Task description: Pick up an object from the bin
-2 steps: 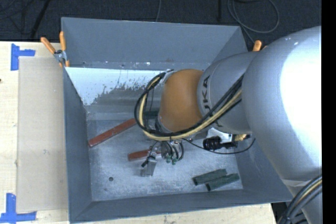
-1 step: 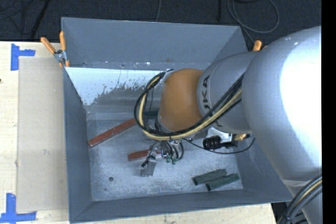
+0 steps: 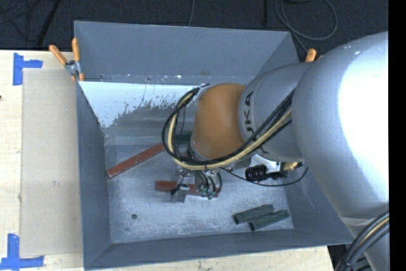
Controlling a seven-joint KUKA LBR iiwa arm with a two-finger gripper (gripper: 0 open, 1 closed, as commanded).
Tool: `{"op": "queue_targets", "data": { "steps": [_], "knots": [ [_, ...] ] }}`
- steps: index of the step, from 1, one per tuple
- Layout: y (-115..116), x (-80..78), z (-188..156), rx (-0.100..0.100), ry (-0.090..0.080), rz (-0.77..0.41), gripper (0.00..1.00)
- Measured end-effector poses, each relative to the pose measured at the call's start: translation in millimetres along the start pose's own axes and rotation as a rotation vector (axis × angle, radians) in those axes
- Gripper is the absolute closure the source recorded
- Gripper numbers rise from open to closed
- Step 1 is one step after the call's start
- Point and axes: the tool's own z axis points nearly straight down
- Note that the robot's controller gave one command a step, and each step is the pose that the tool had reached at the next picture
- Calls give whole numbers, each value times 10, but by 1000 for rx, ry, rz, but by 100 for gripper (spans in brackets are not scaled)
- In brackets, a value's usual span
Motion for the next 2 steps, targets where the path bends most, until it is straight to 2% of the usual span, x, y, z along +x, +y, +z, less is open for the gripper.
{"op": "queue_targets", "data": {
  "steps": [1,2],
  "knots": [
    [5,-20,-883,-3,-6,-4,100],
    [7,-32,-1266,-2,-3,-9,100]
  ]
}}
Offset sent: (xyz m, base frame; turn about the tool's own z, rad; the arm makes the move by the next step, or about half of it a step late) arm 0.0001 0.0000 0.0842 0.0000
